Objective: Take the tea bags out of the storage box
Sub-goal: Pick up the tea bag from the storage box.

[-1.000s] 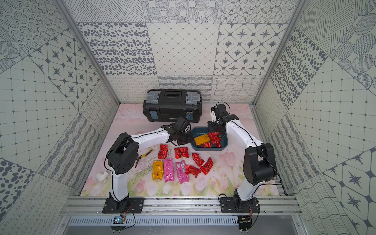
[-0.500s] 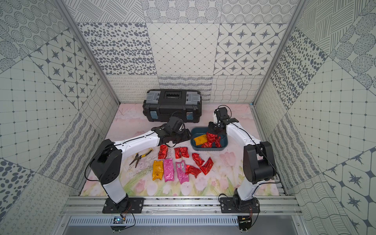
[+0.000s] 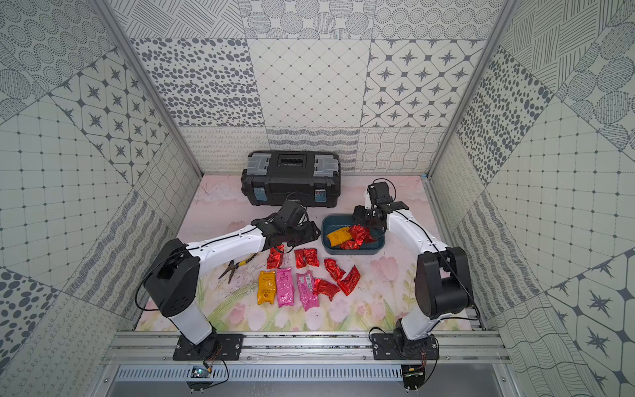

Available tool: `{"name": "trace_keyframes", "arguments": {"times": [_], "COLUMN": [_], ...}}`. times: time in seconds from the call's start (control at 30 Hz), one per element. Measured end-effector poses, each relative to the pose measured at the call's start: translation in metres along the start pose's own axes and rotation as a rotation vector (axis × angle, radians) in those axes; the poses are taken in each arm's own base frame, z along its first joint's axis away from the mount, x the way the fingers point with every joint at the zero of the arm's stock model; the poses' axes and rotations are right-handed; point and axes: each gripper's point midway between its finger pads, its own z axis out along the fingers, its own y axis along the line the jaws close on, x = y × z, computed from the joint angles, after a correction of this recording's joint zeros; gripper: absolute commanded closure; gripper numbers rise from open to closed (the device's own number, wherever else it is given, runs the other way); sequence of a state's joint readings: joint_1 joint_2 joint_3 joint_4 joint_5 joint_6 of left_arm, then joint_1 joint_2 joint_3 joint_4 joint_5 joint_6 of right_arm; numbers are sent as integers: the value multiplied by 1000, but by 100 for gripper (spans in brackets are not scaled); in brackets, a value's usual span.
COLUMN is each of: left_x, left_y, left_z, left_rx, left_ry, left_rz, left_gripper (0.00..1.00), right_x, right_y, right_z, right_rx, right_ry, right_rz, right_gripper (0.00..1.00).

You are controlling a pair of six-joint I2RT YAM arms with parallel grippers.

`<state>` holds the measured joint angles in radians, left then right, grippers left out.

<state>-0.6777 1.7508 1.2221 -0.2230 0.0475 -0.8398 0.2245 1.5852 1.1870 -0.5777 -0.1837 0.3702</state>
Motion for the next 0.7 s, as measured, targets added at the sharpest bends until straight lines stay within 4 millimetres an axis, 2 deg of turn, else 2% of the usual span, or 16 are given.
{"name": "trace_keyframes", "arguments": {"times": [0.2,0.33,0.47,0.6,0.7], "left_x": [6,6,6,5,5], "left_y": [5,4,2,0,-1], "left_z": [11,13,14,14,15], "left_rx": [-3,6,18,26,27], "left_ry": [33,38,40,42,41], "left_rz": [-28,-36,-39,-40,-40], "left_gripper": [34,34,34,34,33], "right_x": [20,19,29,45,46], "right_y": [-19,-26,-30,-29,-25], "right_z": [0,1,22,47,51], "right_rx": [64,89,75,36,10], "right_ry": [39,42,113,204,215], "right_rz": [-6,-28,-33,-24,-25], "right_gripper": [41,42,45,59,72]}}
